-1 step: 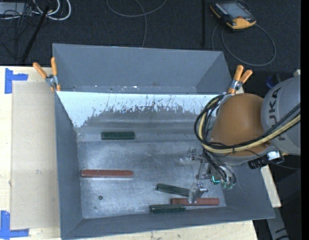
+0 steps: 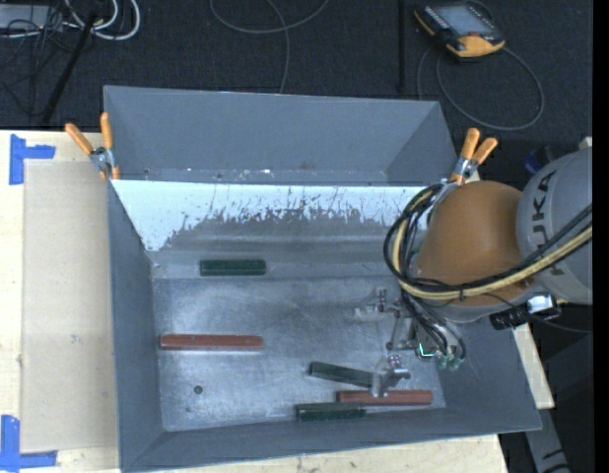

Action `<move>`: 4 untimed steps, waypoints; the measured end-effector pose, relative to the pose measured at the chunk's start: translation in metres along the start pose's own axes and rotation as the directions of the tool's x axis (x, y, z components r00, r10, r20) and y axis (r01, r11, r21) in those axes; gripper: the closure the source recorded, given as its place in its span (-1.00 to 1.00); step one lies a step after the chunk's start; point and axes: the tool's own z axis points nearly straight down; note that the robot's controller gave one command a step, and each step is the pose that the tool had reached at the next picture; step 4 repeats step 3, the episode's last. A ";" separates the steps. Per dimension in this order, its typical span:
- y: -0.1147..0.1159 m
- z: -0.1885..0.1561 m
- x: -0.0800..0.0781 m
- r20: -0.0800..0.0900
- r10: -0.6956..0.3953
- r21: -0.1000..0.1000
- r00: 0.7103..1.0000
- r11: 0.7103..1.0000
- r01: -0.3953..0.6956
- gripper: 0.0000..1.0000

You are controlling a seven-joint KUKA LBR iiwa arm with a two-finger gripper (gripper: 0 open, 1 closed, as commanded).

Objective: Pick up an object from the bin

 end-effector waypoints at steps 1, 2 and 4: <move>0.010 0.063 0.006 -0.014 0.120 0.000 0.993 0.993 -0.120 1.00; 0.010 0.063 0.006 -0.014 0.120 0.000 0.993 0.993 -0.120 1.00; 0.008 -0.106 0.001 0.008 0.116 -0.001 0.993 0.993 -0.116 1.00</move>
Offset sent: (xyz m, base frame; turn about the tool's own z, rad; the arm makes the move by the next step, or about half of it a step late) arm 0.0000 0.0000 0.0000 0.0000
